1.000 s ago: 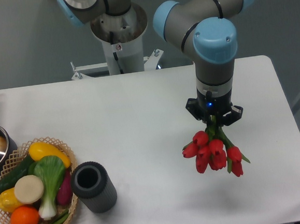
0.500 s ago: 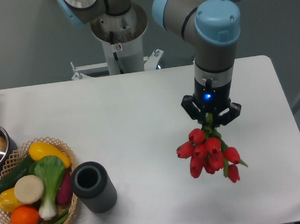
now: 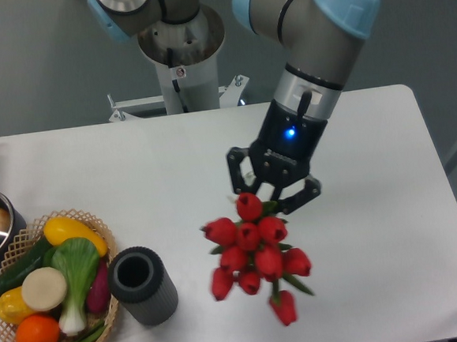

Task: Insert the flowers into the vase
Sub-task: 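Carry the red tulip bunch in the gripper toward the black vase, then lower the tulip stems into the black vase opening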

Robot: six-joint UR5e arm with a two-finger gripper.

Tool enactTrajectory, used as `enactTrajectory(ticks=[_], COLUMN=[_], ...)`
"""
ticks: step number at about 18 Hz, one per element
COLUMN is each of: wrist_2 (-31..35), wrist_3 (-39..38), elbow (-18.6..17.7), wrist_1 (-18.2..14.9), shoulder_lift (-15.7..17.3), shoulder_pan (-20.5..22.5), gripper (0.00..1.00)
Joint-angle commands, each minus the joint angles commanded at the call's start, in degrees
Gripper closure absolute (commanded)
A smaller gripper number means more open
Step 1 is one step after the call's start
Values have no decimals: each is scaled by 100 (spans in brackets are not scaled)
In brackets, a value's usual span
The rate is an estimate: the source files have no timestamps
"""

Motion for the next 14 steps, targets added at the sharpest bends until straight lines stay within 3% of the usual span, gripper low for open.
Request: enactTrajectory(ticks=[2, 4, 7, 11, 14], wrist_2=[-115, -657, -915, -1801, -1882], wrist_3=[-62, -71, -63, -27, -19], elbow=[-105, -149, -141, -97, -53], wrist_1=[624, 1082, 1154, 1259, 1277], shoulder_lift=[-61, -263, -334, -614, -703], shoulder_pan=[-35, -88, -140, -193, -342], gripper=[97, 97, 97, 97, 97])
